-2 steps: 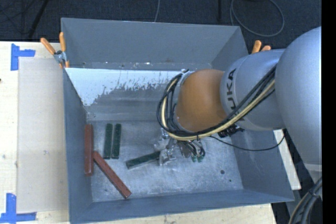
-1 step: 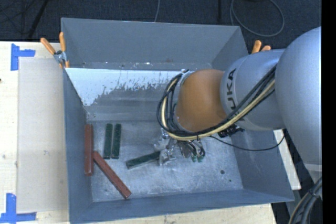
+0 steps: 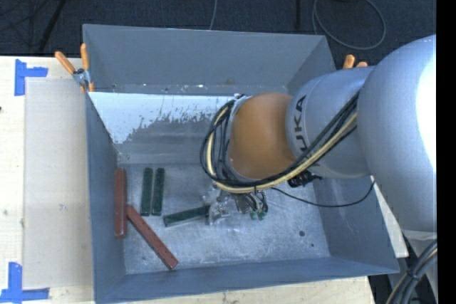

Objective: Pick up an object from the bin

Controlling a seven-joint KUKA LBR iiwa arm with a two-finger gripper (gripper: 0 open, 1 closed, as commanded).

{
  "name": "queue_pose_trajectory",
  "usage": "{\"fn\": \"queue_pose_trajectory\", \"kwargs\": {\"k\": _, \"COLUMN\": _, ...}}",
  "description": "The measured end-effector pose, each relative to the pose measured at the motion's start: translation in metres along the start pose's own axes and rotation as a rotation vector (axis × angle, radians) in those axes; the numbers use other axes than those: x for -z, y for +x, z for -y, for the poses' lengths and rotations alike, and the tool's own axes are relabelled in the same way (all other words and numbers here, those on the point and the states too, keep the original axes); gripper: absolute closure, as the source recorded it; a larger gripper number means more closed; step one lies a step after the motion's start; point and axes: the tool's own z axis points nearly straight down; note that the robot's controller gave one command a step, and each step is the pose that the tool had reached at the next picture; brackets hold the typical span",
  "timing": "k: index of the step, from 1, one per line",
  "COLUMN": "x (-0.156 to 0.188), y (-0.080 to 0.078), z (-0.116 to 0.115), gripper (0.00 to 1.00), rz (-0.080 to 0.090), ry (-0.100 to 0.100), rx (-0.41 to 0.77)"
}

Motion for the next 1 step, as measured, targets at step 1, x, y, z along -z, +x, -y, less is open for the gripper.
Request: {"fn": "queue_pose_trajectory", "kwargs": {"k": 1, "x": 0.1974, "y": -0.0107, "z": 0.0035, "gripper": 1.00, "rz": -0.014, "ry": -0.010, "rx": 0.277}}
